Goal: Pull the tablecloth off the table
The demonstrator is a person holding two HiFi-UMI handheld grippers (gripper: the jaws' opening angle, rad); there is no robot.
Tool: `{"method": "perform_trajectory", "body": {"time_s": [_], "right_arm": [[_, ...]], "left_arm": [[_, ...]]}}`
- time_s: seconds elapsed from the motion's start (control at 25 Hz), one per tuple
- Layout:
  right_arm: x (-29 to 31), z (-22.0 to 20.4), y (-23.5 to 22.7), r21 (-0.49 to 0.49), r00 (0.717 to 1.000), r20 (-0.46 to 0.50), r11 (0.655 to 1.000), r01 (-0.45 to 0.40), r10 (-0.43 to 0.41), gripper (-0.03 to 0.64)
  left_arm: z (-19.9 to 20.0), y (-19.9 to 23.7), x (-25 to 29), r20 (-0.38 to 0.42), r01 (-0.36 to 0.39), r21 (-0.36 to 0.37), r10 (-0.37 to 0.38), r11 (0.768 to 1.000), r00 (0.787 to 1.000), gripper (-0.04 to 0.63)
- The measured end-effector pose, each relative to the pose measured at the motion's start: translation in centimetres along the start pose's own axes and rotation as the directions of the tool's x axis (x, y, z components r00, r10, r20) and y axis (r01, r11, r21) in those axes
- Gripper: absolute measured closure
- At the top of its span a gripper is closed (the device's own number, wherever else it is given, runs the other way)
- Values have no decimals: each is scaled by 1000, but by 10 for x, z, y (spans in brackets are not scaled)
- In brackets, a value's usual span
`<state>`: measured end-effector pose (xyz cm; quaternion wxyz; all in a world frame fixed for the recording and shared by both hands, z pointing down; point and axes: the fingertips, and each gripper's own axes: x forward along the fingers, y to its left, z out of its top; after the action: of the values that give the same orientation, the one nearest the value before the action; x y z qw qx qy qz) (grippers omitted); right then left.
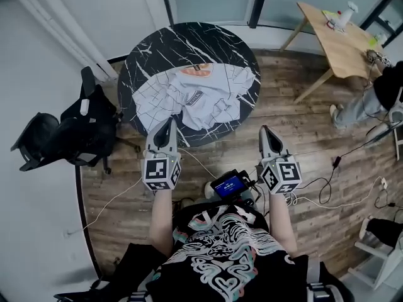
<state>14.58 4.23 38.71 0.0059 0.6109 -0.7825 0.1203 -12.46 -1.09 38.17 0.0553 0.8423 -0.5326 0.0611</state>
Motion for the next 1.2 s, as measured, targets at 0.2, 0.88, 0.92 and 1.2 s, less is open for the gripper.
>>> {"method": "perform_trajectory", "body": {"time_s": [0.2, 0.88, 0.92, 1.2], "right_arm": [[6, 5, 2, -10, 1000, -3, 1000, -5, 4, 589], [44, 8, -2, 1, 998, -12, 998, -55, 55, 588], [47, 7, -2, 1, 998, -13, 998, -59, 59, 589], [64, 2, -4, 2, 998, -34, 998, -61, 61, 588]], "left_arm": [[4, 8, 0, 11, -14, -9, 14, 1000, 1000, 575], [10, 27, 16, 15, -60, 24, 60, 998, 998, 575], [10, 27, 17, 18, -65, 28, 64, 997, 998, 575], [6, 35, 22, 3, -94, 52, 93, 994, 996, 575]]}}
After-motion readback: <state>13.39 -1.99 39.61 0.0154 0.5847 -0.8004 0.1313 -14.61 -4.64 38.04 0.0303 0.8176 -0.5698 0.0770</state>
